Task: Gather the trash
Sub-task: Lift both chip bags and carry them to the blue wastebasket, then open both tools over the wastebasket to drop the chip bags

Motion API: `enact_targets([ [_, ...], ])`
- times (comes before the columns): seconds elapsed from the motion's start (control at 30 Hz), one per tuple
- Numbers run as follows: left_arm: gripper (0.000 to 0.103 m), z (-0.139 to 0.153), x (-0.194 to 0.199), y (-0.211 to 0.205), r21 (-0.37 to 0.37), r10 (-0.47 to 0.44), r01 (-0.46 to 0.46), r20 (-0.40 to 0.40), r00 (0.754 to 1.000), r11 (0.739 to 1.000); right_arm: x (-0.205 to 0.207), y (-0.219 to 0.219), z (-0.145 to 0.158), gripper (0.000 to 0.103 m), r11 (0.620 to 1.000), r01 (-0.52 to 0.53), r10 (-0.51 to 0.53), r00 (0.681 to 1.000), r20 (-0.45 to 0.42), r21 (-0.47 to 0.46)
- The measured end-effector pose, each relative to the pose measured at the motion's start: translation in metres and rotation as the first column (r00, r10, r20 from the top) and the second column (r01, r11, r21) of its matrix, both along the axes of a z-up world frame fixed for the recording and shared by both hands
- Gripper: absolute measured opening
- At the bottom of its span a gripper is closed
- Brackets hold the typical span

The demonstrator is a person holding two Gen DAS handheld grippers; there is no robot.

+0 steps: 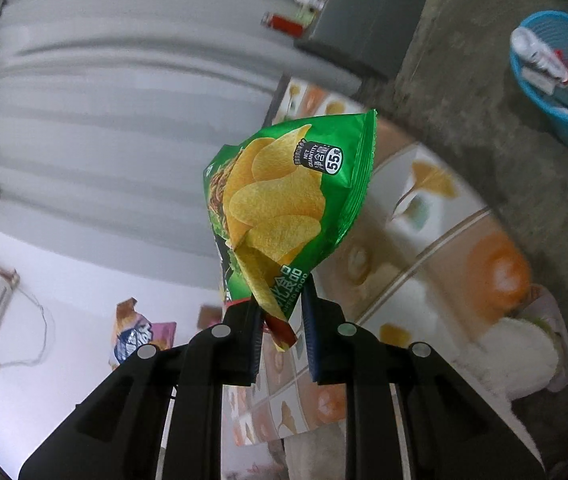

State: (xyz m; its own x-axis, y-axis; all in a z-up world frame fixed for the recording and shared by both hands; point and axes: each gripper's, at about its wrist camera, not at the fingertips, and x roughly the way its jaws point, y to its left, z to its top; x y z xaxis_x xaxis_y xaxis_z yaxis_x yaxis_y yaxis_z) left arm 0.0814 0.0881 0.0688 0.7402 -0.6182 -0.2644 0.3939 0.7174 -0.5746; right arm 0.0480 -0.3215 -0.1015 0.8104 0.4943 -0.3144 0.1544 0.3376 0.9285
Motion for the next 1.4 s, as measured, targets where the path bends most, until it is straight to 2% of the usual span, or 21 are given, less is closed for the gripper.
enact_targets([
  [0.17, 0.004, 0.010, 0.007, -0.045, 0.034, -0.083, 0.082, 0.019, 0.996, 0.996, -0.036, -0.036, 0.001, 0.018, 0.995, 0.091, -0.092, 0.995, 0.027, 0.036],
  [0.43, 0.004, 0.015, 0.016, -0.121, 0.095, -0.206, 0.204, 0.022, 0.978, 0.974, -0.051, -0.075, -0.011, 0.018, 0.977, 0.191, -0.195, 0.980, 0.037, 0.094],
  [0.63, 0.004, 0.012, 0.023, -0.183, 0.142, -0.294, 0.289, 0.016, 0.956, 0.947, -0.065, -0.103, -0.035, 0.018, 0.958, 0.246, -0.253, 0.967, 0.025, 0.148],
  [0.93, 0.004, -0.005, 0.043, -0.270, 0.205, -0.397, 0.390, -0.011, 0.918, 0.898, -0.061, -0.154, -0.090, 0.018, 0.922, 0.329, -0.322, 0.944, -0.066, 0.205],
  [1.17, 0.004, -0.018, 0.067, -0.324, 0.249, -0.454, 0.451, -0.049, 0.890, 0.857, -0.040, -0.223, -0.132, 0.018, 0.887, 0.436, -0.414, 0.897, -0.154, 0.153],
  [1.33, 0.004, -0.033, 0.082, -0.350, 0.269, -0.474, 0.478, -0.085, 0.877, 0.836, -0.004, -0.261, -0.159, 0.019, 0.895, 0.445, -0.426, 0.874, -0.233, 0.032],
  [1.4, 0.004, -0.042, 0.092, -0.359, 0.283, -0.477, 0.486, -0.107, 0.873, 0.827, 0.017, -0.274, -0.172, 0.024, 0.904, 0.426, -0.418, 0.869, -0.264, -0.027],
])
